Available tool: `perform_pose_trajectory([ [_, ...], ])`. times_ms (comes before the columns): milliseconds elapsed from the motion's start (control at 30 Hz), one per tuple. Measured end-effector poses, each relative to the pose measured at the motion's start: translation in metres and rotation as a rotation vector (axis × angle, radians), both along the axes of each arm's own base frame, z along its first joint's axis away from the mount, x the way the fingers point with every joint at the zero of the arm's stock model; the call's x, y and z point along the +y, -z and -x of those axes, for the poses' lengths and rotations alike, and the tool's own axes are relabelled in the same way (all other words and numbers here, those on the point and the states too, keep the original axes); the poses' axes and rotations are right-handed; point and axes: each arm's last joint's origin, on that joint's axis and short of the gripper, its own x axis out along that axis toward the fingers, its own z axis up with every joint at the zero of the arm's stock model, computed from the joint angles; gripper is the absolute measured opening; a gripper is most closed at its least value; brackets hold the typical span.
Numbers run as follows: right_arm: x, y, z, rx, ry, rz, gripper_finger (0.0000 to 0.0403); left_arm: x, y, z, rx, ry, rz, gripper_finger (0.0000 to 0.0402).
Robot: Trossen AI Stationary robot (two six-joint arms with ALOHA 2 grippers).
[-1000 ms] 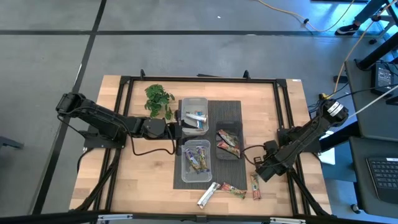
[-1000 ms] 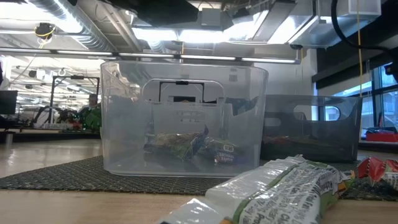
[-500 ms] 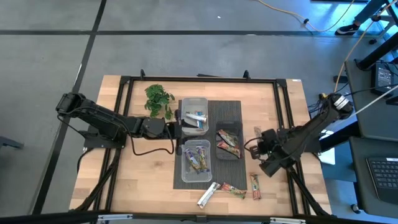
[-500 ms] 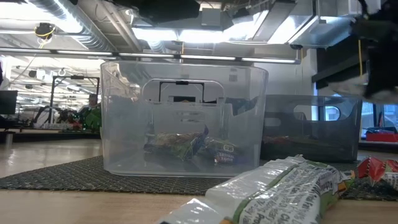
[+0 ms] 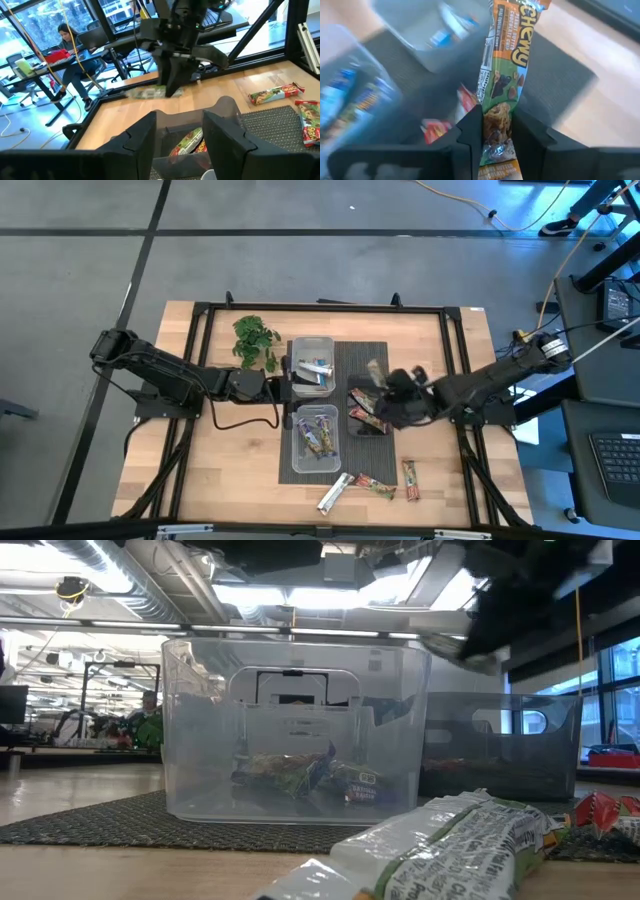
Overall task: Pick and place Granola Bars by type
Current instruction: Put the yellow granola bar into the gray bin
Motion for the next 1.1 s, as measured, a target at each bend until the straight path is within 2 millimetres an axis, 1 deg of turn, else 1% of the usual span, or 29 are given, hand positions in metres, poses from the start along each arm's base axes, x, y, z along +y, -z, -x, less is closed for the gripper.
perform_pose_trajectory([
  [133,-0.017,-0.01,-0.025,-0.079,-0.141,0.024,0.0097,0.0,0.0,0.0,0.0,0.0,0.0,0.0152],
  [267,-0.037,-0.022,-0.042,-0.183,-0.216,0.06,0.0097,0.0,0.0,0.0,0.0,0.001,0.0,0.015],
  [333,-0.047,-0.025,-0.05,-0.226,-0.248,0.083,0.0097,0.0,0.0,0.0,0.0,0.0,0.0,0.0149],
  [433,-0.058,-0.025,-0.064,-0.274,-0.31,0.104,0.0097,0.0,0.0,0.0,0.001,0.0,0.0,0.0149],
  [533,-0.067,-0.017,-0.078,-0.302,-0.364,0.094,0.0097,0.0,0.0,0.0,0.005,0.0,-0.001,0.0152],
  [600,-0.073,-0.008,-0.088,-0.303,-0.392,0.096,0.0097,0.0,0.001,0.0,0.008,0.0,-0.001,0.0152],
  [767,-0.087,0.016,-0.109,-0.313,-0.385,0.117,0.0097,0.0,0.001,0.0,0.007,0.0,0.007,0.0149],
  [933,-0.099,0.036,-0.122,-0.326,-0.349,0.124,0.0097,0.0,0.001,0.0,0.007,0.0,0.007,0.015],
  [1100,-0.108,0.054,-0.128,-0.292,-0.326,0.117,0.0097,0.0,0.001,0.0,0.007,0.0,0.007,0.0152],
])
